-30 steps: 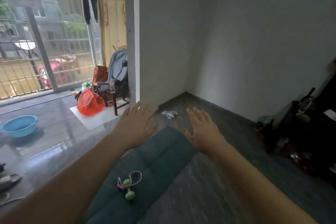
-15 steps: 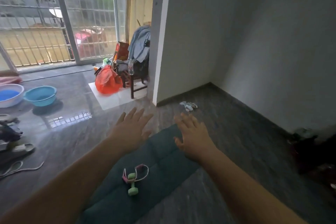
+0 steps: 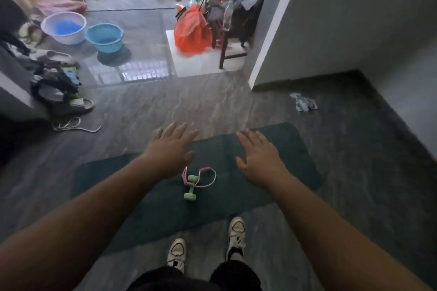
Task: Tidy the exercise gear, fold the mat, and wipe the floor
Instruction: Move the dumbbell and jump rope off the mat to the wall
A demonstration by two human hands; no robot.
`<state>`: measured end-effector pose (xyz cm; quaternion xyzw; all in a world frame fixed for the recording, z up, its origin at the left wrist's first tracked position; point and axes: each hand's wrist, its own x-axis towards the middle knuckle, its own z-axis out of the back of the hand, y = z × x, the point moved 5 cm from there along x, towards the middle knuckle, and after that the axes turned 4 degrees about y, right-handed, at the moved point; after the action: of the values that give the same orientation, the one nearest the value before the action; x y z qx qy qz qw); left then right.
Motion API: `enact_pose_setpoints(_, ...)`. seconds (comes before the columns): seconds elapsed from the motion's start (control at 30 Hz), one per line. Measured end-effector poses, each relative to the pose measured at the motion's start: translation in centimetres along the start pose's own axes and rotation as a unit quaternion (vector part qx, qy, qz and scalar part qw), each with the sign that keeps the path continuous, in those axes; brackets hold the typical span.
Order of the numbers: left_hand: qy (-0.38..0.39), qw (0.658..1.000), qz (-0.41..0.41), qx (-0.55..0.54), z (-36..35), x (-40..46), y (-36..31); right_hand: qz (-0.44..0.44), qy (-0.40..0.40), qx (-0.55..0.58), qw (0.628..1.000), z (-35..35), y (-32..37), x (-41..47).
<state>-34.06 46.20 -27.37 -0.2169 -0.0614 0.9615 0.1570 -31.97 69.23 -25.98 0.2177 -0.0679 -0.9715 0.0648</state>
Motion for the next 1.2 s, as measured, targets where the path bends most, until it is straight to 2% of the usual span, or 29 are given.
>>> enact_pose_setpoints(0.23,0.042,0.987,0.143,-0.056,-8.3,6.3,1.5,0.075,0.079,0.02,0.994,-6.0,-4.1,11.4)
enact_pose_setpoints(0.43,0.065,0.973,0.182,-0.128,-17.8,12.1,2.3,0.081,0.124,0.053,0.987,-14.7,-7.2,18.6)
enact_pose_setpoints(0.67,0.096,0.967,0.206,-0.12,-35.6,21.2,8.0,0.076,0.171,0.042,0.982,-32.8,-9.2,28.1)
enact_pose_setpoints(0.97,0.118,0.963,0.221,-0.096,-61.5,33.3,15.5,0.181,0.18,-0.028,0.967,-59.6,-7.5,43.0)
enact_pose_setpoints(1.1,0.177,0.955,0.216,-0.098,-68.9,36.3,17.1,0.211,0.193,-0.075,0.955,-67.9,-7.6,48.8)
enact_pose_setpoints(1.2,0.172,0.958,0.207,-0.101,-71.5,37.6,17.3,0.244,0.176,-0.092,0.949,-71.5,-8.2,50.5)
